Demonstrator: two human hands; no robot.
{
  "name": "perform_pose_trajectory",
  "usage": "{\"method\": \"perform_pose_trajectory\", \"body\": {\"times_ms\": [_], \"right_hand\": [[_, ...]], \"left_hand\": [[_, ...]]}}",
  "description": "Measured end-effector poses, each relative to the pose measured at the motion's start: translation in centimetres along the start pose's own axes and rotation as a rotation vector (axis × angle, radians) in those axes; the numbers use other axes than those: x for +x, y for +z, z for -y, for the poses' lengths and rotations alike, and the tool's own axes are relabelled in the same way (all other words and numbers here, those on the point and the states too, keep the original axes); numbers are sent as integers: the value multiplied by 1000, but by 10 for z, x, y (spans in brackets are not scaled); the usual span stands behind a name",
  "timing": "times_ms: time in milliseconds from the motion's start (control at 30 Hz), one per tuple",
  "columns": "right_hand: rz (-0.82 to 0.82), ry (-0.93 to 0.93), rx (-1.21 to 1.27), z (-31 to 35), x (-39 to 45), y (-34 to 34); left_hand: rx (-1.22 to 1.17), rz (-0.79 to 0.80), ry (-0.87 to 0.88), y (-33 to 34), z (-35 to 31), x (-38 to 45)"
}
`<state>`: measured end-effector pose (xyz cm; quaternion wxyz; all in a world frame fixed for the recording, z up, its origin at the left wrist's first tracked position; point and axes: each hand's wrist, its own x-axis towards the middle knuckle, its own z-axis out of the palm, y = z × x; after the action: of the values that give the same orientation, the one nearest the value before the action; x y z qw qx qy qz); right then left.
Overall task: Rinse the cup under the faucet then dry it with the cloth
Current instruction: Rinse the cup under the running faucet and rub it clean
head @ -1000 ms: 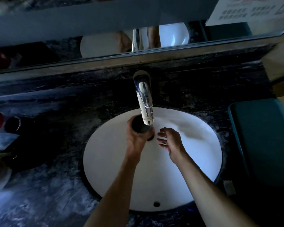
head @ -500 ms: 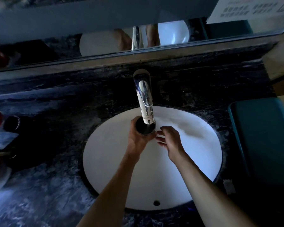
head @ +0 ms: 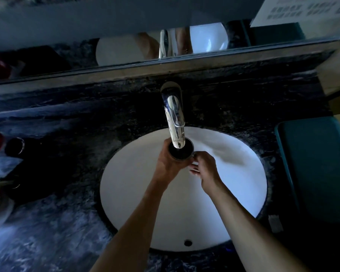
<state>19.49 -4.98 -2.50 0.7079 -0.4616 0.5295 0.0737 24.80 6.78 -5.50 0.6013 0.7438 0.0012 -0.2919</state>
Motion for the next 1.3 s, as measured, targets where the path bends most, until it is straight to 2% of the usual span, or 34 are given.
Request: {"method": "perform_pose_trajectory", "body": {"times_ms": [67,133,267,333,500,567,633,733,833,933,1033,1200,1267,1300], "right_hand": [[-7,-16,-26,0,-1,1],[-2,-52,-73,-1,-2,1],[148,-269,-205,-4,-4,5],[174,-297,-231,-4,-7,11],[25,-254,-310,-1,-6,23],[-7,-307,-484,4,-6,29],[-7,-327,-674,5,-9,34],[66,-322,-754,-2,-16,33],[47,-311,-656,-9,-13,29],[-8,-208,-509,0,-7,30],[-16,-225,-602,2,-3,32],[117,-459,-651,-3,-16,28],[35,-384,-674,-1,-8,27],[11,-351,-760,2,-4,27]], "left_hand": [[-48,-63,-17,2,-3,-2],[-70,-60,-44,4,-4,-3],[-202,-87,-178,7,-9,-4],[-228,-99,-173,11,-9,-3],[-266,-95,-151,23,-9,-14],[-304,-160,-198,25,-5,-16],[-351,-227,-278,25,-2,-13],[-334,-273,-319,22,-4,-14],[-291,-214,-265,21,0,-15],[-322,-149,-338,17,-1,-9],[-436,-154,-465,13,-4,-5],[-474,-217,-426,17,-11,0],[-528,-105,-506,18,-10,0],[-588,-55,-564,19,-11,-3]]}}
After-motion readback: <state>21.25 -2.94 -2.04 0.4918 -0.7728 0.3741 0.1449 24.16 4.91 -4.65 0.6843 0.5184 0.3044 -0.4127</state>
